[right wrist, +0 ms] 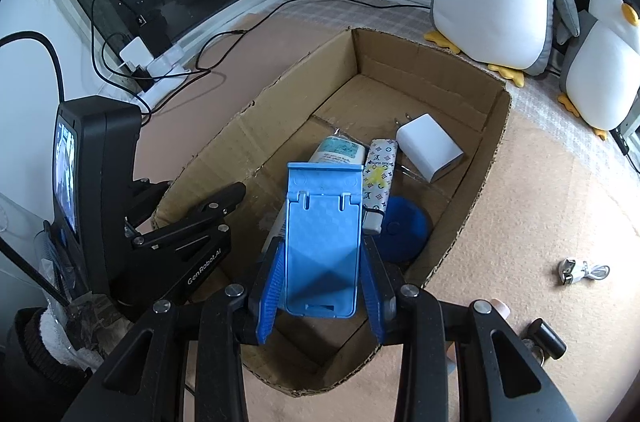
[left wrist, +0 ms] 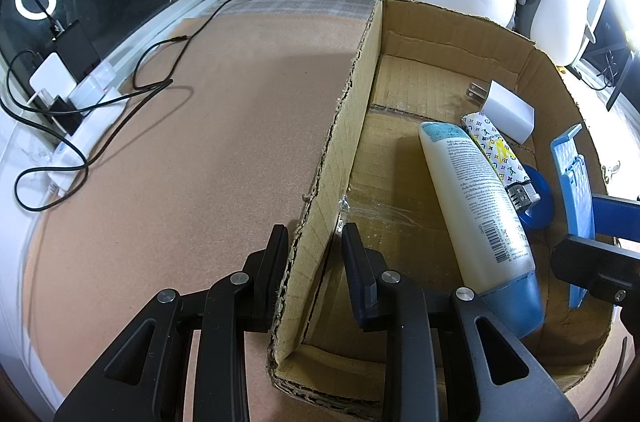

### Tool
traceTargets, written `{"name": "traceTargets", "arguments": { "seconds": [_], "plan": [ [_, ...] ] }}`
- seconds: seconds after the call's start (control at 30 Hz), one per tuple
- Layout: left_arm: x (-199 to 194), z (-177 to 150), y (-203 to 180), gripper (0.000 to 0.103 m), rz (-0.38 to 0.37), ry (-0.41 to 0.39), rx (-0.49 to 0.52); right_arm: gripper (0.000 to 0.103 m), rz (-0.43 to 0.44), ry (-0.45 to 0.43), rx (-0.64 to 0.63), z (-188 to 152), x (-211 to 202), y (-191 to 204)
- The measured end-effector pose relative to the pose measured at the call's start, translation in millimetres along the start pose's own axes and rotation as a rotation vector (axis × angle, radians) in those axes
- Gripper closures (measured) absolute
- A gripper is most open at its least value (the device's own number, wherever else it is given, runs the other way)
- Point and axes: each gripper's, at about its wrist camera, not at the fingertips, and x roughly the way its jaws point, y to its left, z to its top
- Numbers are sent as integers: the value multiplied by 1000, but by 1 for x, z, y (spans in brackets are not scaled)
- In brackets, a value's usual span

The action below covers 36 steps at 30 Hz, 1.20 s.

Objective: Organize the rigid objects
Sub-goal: 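Carry the blue phone stand into the box and open the right tool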

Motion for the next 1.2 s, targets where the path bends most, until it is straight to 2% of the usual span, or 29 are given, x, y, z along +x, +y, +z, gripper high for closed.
{"name": "traceTargets", "arguments": {
  "seconds": [0.13, 0.27, 0.73, 1.2],
  "plan": [
    [0, 0, 0, 77, 0, 0, -1, 69, 14, -6, -2, 1, 0, 0],
    [0, 1, -1, 77, 1, -1, -1, 54, 20, -7, -5, 1, -2, 1],
    [0, 0, 0, 77, 1, -1, 1, 54, 24, -12, 3, 0, -5, -1],
    [0, 1, 0, 77, 4, -2, 3, 54, 42, -66, 11, -5, -29, -18]
  ]
}}
